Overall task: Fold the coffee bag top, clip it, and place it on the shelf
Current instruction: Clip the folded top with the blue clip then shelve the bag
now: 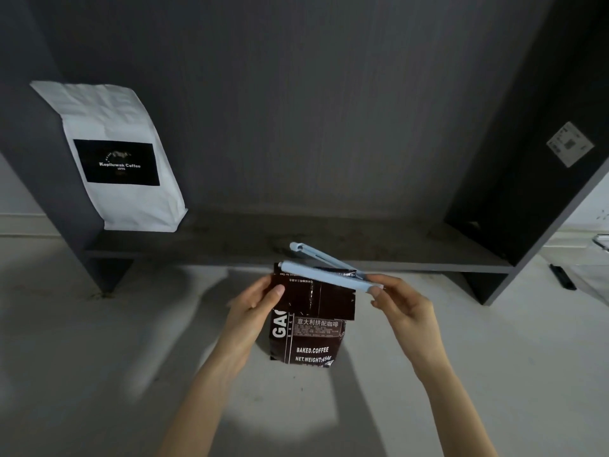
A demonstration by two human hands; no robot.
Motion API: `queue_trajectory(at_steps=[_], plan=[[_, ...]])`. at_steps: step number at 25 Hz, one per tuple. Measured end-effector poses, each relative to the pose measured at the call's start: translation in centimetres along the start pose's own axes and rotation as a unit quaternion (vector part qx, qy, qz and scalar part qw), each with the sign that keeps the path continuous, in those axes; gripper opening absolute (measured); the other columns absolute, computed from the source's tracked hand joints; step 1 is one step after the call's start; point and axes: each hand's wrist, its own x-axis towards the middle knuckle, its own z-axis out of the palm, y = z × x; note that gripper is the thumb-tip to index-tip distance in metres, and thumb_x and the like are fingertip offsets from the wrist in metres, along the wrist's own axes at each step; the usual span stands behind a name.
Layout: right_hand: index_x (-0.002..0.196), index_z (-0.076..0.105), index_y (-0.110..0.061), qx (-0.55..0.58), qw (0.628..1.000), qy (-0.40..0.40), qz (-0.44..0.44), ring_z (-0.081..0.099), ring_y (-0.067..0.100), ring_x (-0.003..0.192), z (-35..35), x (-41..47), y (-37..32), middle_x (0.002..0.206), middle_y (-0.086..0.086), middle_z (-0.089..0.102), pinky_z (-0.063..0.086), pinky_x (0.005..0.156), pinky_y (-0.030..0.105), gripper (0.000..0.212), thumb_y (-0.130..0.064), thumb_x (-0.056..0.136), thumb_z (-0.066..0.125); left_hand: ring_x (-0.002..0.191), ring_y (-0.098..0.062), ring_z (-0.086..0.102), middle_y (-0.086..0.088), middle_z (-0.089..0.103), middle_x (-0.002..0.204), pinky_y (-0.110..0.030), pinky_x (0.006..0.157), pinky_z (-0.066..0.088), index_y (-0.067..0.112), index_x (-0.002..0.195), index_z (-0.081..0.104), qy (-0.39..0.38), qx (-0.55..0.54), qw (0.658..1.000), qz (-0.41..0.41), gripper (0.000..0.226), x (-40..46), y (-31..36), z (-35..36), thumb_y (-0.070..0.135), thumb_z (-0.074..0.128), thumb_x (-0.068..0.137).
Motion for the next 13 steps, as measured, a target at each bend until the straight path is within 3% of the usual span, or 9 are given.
queue_trajectory(at_steps=[2,5,13], plan=[[0.086,0.066,-0.025,-0.004,1.000,-0.006,-0.002,0.057,0.004,0.066,0.3,0.0,-0.3,0.075,0.015,0.063,0.047,0.065,0.016,0.019,-0.008,0.083,0.057,0.097,0.001,0.062,0.023,0.072,0.090,-0.019,0.083,0.046,0.030,0.094,0.063,-0.001,-0.005,1.000,0.002,0.020,-0.3,0.0,0.0,0.017,0.053,0.084],[0.093,0.064,-0.019,0.004,1.000,-0.017,-0.013,0.059,-0.010,0.065,0.9,0.0,-0.5,0.079,-0.003,0.065,0.045,0.061,0.004,0.017,-0.007,0.083,0.057,0.094,0.001,0.063,0.022,0.073,0.087,-0.020,0.082,0.046,0.030,0.090,0.065,0.008,-0.013,1.000,-0.002,0.020,-0.6,-0.1,0.1,0.015,0.053,0.084],[0.084,0.063,-0.032,0.030,0.999,0.010,-0.016,0.063,-0.006,0.071,2.2,-0.4,0.2,0.083,-0.005,0.068,0.047,0.065,0.005,0.024,-0.009,0.083,0.056,0.086,-0.001,0.067,0.021,0.074,0.081,-0.022,0.077,0.047,0.033,0.084,0.067,0.030,-0.016,0.999,-0.009,0.018,-0.9,-0.3,0.2,0.019,0.056,0.083]])
